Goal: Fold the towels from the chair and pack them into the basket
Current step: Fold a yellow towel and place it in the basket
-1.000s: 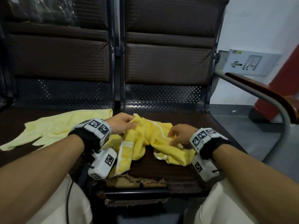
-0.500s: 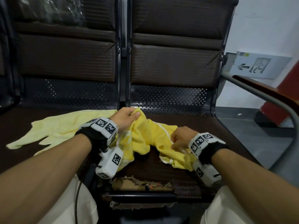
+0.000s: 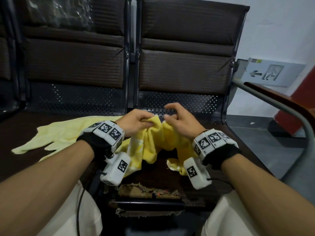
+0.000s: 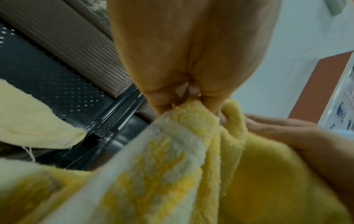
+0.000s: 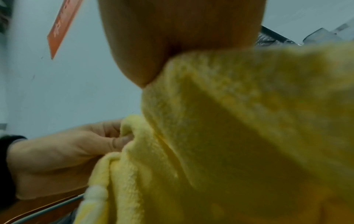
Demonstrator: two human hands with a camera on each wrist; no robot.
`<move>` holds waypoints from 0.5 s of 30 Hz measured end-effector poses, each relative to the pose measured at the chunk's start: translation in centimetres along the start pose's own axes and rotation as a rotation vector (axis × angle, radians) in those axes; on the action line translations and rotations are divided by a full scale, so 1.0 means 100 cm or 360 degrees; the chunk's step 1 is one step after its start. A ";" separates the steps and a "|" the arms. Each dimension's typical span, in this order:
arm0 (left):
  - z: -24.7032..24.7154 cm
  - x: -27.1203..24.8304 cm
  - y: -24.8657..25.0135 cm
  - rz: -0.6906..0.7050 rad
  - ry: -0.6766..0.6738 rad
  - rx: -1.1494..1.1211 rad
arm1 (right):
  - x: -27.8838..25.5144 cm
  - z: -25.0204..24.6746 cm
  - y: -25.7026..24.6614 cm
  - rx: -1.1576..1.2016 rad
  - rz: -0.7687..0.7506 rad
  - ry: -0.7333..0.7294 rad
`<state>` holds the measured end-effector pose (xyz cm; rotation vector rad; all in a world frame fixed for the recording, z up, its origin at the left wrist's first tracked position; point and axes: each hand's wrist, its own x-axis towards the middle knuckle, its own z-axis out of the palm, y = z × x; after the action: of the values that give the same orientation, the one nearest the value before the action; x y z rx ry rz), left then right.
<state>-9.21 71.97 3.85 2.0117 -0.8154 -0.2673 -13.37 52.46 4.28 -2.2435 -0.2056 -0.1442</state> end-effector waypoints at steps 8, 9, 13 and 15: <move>-0.016 -0.014 -0.002 -0.0074 0.0139 -0.0001 | 0.007 0.008 -0.005 0.0081 -0.0044 -0.0393; -0.017 -0.015 -0.004 -0.0110 0.0190 -0.0052 | 0.009 0.007 -0.006 0.0131 -0.0062 -0.0265; -0.014 -0.014 -0.006 -0.0178 0.0257 -0.0163 | 0.019 -0.004 -0.011 0.0379 -0.0150 0.0287; -0.012 -0.012 -0.003 -0.0181 0.0298 -0.0073 | 0.024 -0.010 -0.016 0.0413 -0.0173 0.0528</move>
<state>-9.40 73.68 4.10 2.0081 -0.5739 -0.1581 -11.34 52.94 6.55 -1.9178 -0.1564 -0.5146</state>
